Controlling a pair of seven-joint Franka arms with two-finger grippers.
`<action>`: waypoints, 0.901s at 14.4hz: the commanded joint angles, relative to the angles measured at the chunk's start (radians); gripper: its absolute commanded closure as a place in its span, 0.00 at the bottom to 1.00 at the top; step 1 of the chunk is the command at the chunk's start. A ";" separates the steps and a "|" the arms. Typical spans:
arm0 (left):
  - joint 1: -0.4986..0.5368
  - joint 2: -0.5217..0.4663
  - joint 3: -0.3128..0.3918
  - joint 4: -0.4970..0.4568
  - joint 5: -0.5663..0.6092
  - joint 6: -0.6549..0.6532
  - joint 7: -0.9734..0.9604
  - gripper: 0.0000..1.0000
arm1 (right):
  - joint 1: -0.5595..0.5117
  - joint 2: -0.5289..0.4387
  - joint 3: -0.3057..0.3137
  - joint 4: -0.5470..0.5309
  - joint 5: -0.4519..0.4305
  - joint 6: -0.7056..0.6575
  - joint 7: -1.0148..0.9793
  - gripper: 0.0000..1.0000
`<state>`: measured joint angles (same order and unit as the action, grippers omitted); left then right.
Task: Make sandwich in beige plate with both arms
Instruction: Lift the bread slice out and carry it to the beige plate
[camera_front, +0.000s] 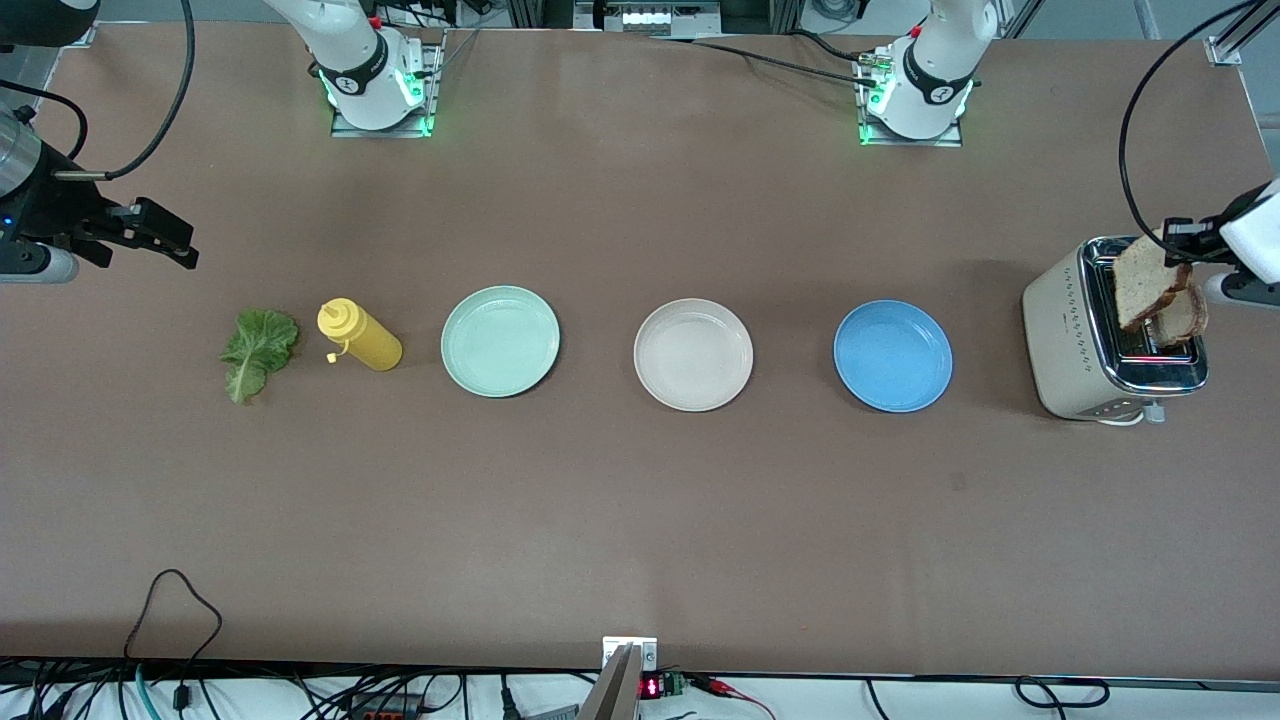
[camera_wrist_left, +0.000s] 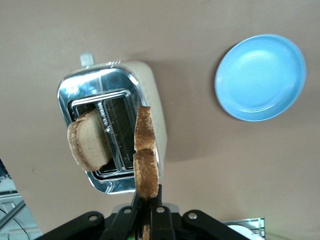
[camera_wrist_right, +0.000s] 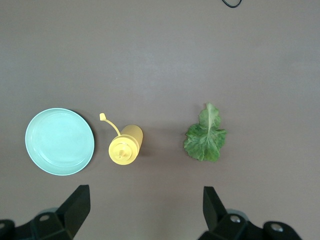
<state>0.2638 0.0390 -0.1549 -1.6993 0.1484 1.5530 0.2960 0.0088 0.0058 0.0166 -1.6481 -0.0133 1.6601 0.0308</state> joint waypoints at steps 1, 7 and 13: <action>0.003 0.016 -0.095 0.061 0.017 -0.047 -0.053 1.00 | -0.004 -0.018 0.006 -0.019 -0.005 -0.002 -0.006 0.00; -0.003 0.077 -0.322 0.067 -0.053 -0.038 -0.080 1.00 | -0.003 -0.013 0.006 -0.019 -0.005 0.009 -0.006 0.00; -0.012 0.353 -0.385 0.161 -0.368 -0.024 -0.202 1.00 | -0.003 -0.015 0.008 -0.019 -0.005 0.004 -0.006 0.00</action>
<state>0.2460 0.2471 -0.5311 -1.6196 -0.0804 1.5370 0.1365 0.0096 0.0070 0.0180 -1.6503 -0.0132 1.6614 0.0308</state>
